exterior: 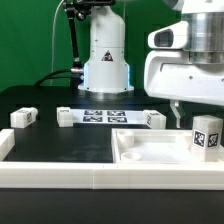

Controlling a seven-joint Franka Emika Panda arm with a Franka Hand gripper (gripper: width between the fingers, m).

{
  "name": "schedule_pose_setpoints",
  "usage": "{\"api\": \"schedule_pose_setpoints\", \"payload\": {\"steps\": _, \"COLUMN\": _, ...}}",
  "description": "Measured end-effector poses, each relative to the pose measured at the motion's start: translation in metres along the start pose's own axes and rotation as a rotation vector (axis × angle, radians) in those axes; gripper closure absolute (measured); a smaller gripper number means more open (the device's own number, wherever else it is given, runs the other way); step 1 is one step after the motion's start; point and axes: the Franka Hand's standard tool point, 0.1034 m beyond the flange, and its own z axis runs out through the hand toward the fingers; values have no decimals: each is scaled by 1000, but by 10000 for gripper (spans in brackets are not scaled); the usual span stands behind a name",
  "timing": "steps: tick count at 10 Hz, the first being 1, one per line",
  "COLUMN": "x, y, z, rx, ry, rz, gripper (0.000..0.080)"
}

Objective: Assemble one leg

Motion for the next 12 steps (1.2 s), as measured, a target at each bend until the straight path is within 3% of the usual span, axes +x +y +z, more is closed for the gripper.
{"api": "schedule_pose_setpoints", "payload": {"steps": 6, "x": 0, "y": 2, "z": -1, "rx": -8, "ry": -2, "rz": -547, "gripper": 150}}
{"api": "schedule_pose_setpoints", "payload": {"steps": 9, "x": 0, "y": 5, "z": 0, "rx": -19, "ry": 4, "rz": -668, "gripper": 150}}
{"api": "schedule_pose_setpoints", "payload": {"steps": 11, "x": 0, "y": 6, "z": 0, "rx": -19, "ry": 4, "rz": -662, "gripper": 402}}
{"api": "schedule_pose_setpoints", "payload": {"steps": 12, "x": 0, "y": 6, "z": 0, "rx": -19, "ry": 4, "rz": -655, "gripper": 402}}
